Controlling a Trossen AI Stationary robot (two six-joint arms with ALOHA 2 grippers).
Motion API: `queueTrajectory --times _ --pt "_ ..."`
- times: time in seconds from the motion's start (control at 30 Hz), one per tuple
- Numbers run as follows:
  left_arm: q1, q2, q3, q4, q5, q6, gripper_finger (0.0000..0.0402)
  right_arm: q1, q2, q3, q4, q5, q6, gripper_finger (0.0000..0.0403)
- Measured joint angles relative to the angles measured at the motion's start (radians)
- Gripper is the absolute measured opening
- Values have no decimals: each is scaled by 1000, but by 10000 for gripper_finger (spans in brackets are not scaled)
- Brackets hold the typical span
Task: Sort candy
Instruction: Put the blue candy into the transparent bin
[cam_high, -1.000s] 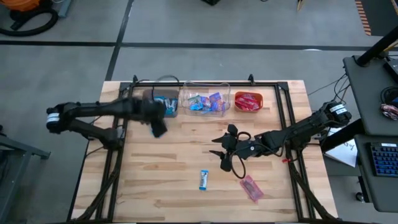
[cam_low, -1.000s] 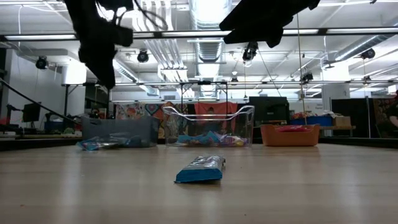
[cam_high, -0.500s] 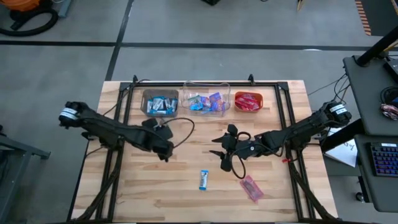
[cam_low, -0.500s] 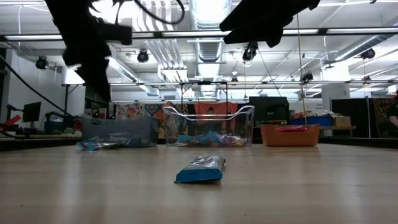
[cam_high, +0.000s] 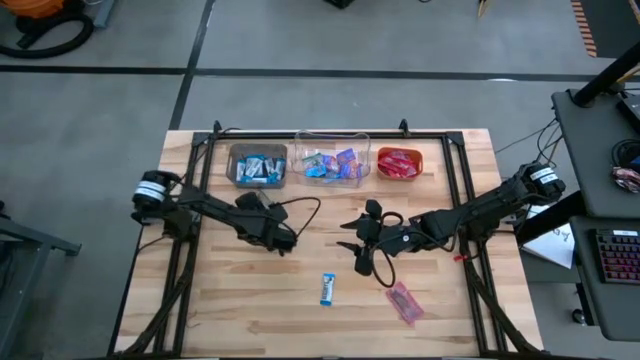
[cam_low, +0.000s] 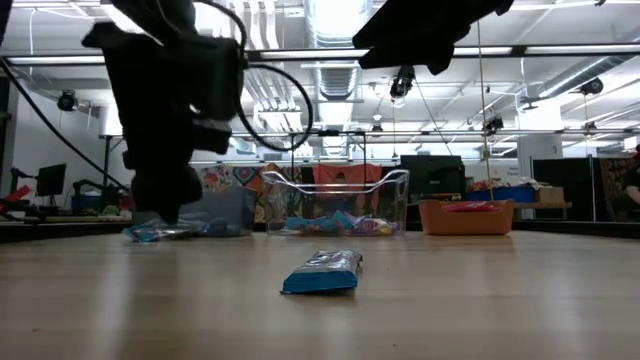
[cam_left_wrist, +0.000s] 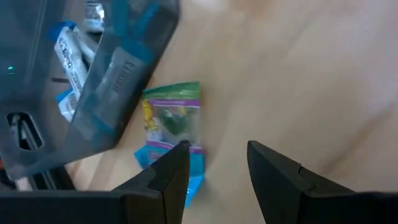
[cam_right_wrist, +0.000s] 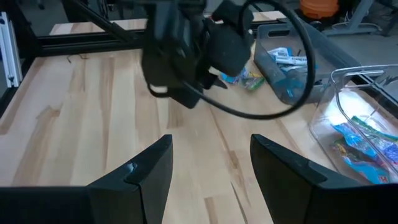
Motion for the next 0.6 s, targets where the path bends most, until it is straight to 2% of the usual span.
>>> queueTrajectory --times 0.23,0.6 --pt "51 76 -1 1 -57 6 145 0 0 0 1 0 26 206" --pt "103 107 -39 54 -61 56 144 0 0 0 1 0 37 206"
